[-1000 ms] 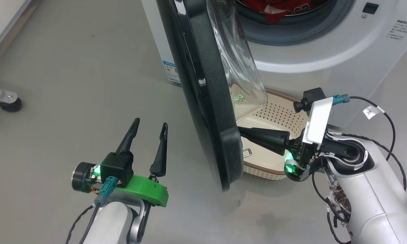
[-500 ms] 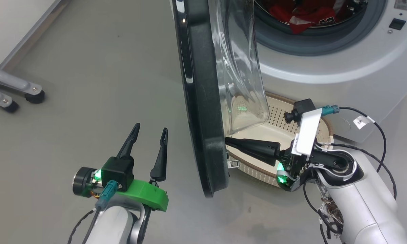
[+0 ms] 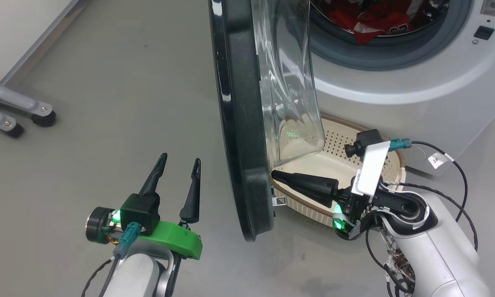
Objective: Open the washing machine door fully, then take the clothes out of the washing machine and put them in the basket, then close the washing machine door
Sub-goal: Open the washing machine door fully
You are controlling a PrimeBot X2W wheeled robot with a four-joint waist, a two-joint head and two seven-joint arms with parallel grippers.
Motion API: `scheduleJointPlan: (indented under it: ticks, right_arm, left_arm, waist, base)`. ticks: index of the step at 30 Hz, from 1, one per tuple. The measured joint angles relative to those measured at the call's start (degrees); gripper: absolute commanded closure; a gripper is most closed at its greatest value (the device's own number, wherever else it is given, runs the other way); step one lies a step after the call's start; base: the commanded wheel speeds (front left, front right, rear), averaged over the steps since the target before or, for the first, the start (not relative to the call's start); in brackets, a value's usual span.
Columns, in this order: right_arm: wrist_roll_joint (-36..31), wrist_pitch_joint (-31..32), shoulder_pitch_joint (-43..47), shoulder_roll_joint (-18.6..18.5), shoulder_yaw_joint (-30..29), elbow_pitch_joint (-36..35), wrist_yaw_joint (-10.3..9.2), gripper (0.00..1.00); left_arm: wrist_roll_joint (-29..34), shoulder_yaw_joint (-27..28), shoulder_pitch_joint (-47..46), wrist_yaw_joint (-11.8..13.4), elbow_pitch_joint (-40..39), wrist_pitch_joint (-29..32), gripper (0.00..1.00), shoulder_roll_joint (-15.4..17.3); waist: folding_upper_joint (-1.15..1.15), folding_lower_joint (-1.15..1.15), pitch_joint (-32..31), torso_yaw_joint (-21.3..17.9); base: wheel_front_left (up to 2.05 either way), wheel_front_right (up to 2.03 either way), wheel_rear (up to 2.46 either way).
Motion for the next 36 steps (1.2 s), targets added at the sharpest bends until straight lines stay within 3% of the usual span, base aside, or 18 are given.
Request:
scheduleJointPlan:
  ticks: [6,18,19,20,21,22,28,36]
  right_arm:
    - [0.7,-3.0,0.8,0.1,-2.7,-1.2,0.05,1.00]
    - [0.9,-13.1,6.7,-0.9,-13.6,-5.2,0.53,1.00]
    - [0.5,-14.0,7.5,-1.1,-14.6,-5.6,0.53,0.89]
    - [0.4,-14.7,8.2,-1.5,-15.4,-6.1,0.53,0.64]
    - [-0.1,-15.4,8.9,-1.8,-16.0,-6.5,0.53,0.39]
    - [-0.6,-16.3,9.6,-2.0,-16.8,-6.8,0.53,0.00]
    - [-5.3,-21.7,13.6,-3.0,-19.3,-7.5,0.53,0.00]
    - [-19.4,-35.5,17.8,-5.1,-23.3,-9.0,0.53,0.00]
  left_arm:
    - [0.6,1.5,0.6,0.0,-0.1,0.0,0.00,0.1]
    - [1.3,2.7,0.9,0.0,-0.1,0.0,0.00,0.1]
    - [1.5,2.8,0.9,0.0,-0.1,0.0,0.00,0.1]
    - [1.6,2.9,1.0,0.0,0.0,0.0,0.00,0.1]
    - [1.6,3.0,1.1,0.0,0.0,0.0,0.00,0.1]
    - [1.6,3.0,1.1,0.0,0.0,0.0,0.00,0.1]
    - [1.6,3.6,1.3,0.0,0.0,0.0,0.00,0.1]
    - [2.1,3.8,1.4,0.0,0.3,0.0,0.00,0.1]
  waist:
    - [0.00,0.00,-0.1,-1.1]
    - [0.00,0.00,-0.6,-4.1]
    - [0.00,0.00,-0.6,-4.3]
    - [0.00,0.00,-0.7,-4.5]
    - [0.00,0.00,-0.8,-4.8]
    - [0.00,0.00,-0.8,-5.0]
    - [0.00,0.00,-1.0,-5.8]
    - [0.00,0.00,-1.1,-6.7]
  base:
    - [0.00,0.00,0.00]
    - [0.00,0.00,0.00]
    - [0.00,0.00,0.00]
    - [0.00,0.00,0.00]
    - [0.00,0.00,0.00]
    - [0.00,0.00,0.00]
    - [0.00,0.00,0.00]
    - [0.00,0.00,0.00]
